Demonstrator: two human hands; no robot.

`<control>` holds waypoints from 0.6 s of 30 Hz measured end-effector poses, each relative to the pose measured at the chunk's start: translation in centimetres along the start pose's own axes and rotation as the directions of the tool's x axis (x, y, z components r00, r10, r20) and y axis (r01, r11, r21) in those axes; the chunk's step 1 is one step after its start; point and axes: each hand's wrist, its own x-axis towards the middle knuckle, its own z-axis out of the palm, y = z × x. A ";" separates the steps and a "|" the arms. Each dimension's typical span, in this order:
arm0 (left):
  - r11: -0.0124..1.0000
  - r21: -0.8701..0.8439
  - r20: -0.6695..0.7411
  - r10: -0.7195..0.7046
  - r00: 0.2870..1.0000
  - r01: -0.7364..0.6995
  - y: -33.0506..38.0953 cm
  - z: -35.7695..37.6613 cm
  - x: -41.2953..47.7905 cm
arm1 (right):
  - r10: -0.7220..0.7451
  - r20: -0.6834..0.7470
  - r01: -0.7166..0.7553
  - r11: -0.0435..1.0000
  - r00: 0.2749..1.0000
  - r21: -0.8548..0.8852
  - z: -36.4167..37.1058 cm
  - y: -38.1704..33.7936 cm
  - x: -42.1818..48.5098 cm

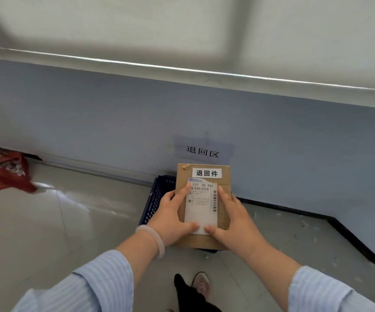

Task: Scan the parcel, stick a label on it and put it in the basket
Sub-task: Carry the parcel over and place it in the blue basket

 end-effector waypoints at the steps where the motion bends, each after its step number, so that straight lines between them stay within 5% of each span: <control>1: 1.000 0.009 0.019 -0.008 1.000 0.008 -0.7 0.1 1.4 | 0.007 0.004 -0.007 1.000 1.000 0.013 0.7 0.7 1.2; 10: 0.996 0.077 0.142 -0.053 0.988 0.043 -8.7 3.2 15.1 | 0.129 0.008 -0.129 0.990 0.992 0.057 7.5 8.7 13.2; 18: 0.989 0.126 0.240 -0.106 0.965 0.077 -23.0 10.8 27.4 | 0.224 0.048 -0.225 0.974 0.973 0.010 19.0 20.2 24.3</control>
